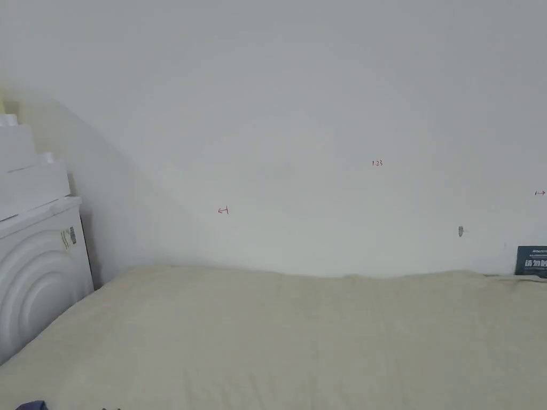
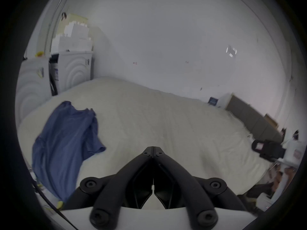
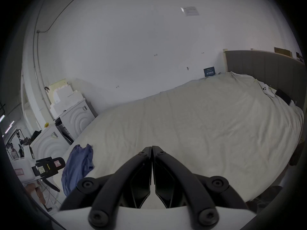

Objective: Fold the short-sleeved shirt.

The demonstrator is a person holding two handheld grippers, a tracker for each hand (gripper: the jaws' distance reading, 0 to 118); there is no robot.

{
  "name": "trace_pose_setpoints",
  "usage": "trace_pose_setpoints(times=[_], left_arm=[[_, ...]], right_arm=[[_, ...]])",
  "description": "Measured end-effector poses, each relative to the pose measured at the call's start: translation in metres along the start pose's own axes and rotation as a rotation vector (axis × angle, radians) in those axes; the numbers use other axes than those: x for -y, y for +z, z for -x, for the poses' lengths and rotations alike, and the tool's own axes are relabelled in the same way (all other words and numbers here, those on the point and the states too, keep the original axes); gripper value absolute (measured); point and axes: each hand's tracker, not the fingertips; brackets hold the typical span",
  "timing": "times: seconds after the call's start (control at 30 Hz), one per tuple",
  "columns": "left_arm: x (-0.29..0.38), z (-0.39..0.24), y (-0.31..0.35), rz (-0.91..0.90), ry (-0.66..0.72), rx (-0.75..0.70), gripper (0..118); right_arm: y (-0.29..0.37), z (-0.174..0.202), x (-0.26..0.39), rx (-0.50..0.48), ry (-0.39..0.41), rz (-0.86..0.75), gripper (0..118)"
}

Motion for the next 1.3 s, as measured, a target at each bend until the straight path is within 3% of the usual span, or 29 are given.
trace_pose_setpoints(times=[0.3, 0.63, 0.73, 0.87, 1.0, 1.07, 1.3], left_arm=[[0.006, -0.003, -0.004, -0.005, -0.028, 0.040, 0], [0.010, 0.011, -0.003, 0.004, -0.020, 0.022, 0], [0.017, 0.026, -0.001, -0.003, -0.003, -0.018, 15], [0.016, 0.064, -0.002, 0.009, -0.033, -0.100, 66], [0.001, 0.131, -0.027, 0.043, -0.025, -0.210, 95], [-0.011, 0.165, -0.047, 0.095, -0.039, -0.225, 101], [-0.042, 0.259, -0.148, 0.213, -0.073, -0.353, 100]], right_arm=[[0.003, 0.020, 0.001, 0.031, 0.160, -0.018, 1], [0.001, 0.024, 0.003, -0.003, 0.159, 0.000, 1], [0.000, 0.025, 0.007, -0.020, 0.154, 0.018, 1], [0.002, 0.025, 0.014, -0.038, 0.164, 0.043, 1], [0.001, 0.020, 0.022, -0.056, 0.132, 0.086, 1], [-0.002, 0.018, 0.027, -0.048, 0.128, 0.111, 2], [-0.029, 0.013, 0.048, -0.009, 0.097, 0.213, 2]])
